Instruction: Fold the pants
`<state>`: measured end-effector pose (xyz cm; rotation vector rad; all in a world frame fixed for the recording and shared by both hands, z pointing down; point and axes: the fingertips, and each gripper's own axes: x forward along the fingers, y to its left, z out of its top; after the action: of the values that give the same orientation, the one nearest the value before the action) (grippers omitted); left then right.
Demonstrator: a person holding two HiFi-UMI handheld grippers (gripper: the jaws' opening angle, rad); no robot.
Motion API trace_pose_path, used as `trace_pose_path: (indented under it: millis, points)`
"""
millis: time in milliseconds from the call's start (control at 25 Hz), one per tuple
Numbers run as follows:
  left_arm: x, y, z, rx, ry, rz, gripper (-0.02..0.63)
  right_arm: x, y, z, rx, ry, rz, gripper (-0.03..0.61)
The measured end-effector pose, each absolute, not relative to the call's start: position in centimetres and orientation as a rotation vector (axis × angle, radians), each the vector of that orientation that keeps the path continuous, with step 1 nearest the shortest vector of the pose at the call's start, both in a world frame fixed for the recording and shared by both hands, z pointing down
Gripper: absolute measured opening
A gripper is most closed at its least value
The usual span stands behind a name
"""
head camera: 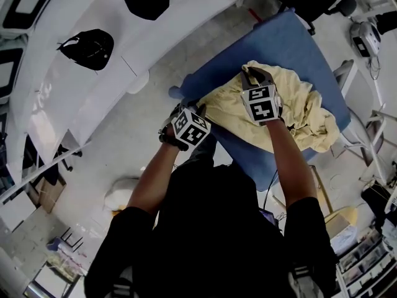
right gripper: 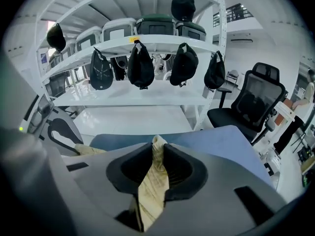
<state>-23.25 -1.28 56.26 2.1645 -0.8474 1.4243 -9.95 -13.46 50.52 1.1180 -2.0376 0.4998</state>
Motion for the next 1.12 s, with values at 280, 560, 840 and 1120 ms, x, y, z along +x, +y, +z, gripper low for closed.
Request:
trace_pose_path:
  millis: [280,560,840,1120]
  points:
    - [-26.6,-5.1,56.9,2.099,-0.881,1.353,0.098,-13.2,-17.7,51.3,1.090,-2.047,0.536,0.074]
    - [-29.1,-8.0,57.0,2.052,-0.933,1.340,0.098,-15.9,-21.0,52.2,1.030,-2.070,0.507,0.074]
    - [-32.0,-8.1,57.4,1.978,-0.990,1.336,0.098,-20.3,-22.8,53.6,0.966,-2.108,0.496,0.075]
    - [-32.5,-7.1,58.3,1.965,-0.981,1.344,0.100,-21.4,-22.2,55.1,0.923,-2.098,0.463,0.078]
